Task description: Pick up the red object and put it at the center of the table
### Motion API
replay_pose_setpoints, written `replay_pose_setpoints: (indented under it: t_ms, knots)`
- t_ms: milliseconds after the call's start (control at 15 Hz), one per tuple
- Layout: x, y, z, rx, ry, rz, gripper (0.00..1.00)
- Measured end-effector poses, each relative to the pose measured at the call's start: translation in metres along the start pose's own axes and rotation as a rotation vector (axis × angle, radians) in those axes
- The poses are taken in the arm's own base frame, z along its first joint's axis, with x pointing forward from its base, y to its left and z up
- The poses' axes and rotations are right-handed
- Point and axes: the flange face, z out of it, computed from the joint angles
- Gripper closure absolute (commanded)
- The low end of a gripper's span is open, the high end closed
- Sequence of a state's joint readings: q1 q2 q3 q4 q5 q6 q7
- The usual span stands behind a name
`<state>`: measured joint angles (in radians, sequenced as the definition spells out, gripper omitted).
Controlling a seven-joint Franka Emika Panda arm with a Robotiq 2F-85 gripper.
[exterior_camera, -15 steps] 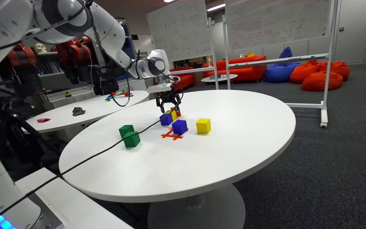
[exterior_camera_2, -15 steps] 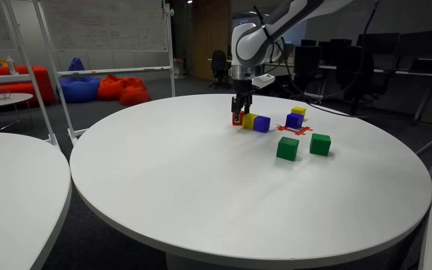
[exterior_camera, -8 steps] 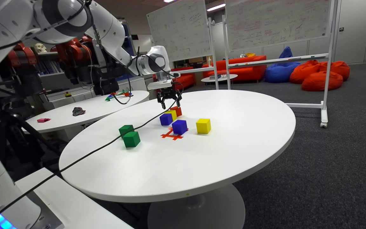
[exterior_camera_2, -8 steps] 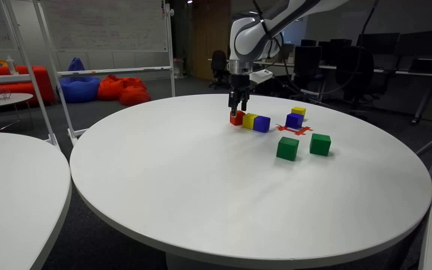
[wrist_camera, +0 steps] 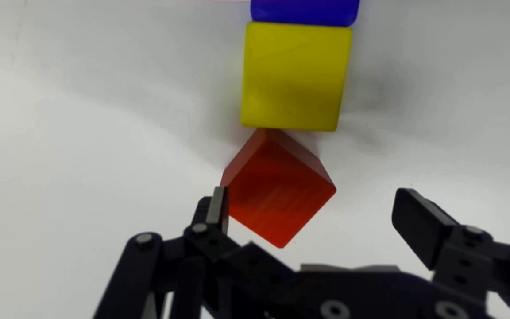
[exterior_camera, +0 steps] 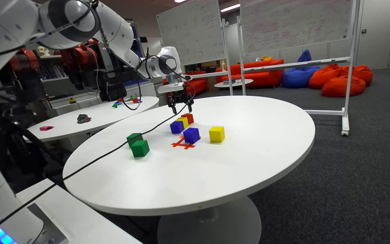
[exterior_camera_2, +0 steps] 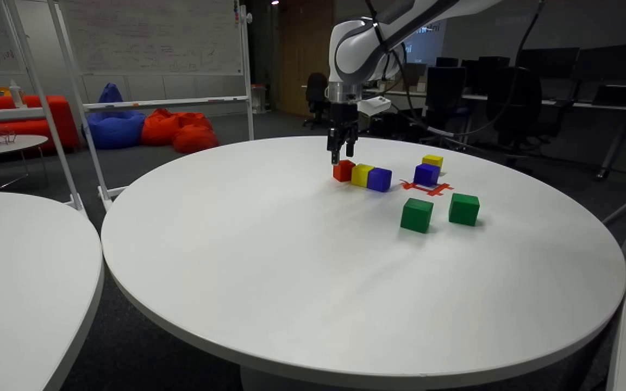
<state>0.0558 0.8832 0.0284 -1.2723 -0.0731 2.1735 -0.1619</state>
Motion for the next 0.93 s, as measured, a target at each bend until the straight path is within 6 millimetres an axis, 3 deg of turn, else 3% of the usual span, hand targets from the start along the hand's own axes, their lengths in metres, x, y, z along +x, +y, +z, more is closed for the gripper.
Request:
replay_pose_setpoints:
  t_ms: [933]
  knots:
    - [-0.001, 0.001, 0.013, 0.003, -0.014, 0.001, 0.0]
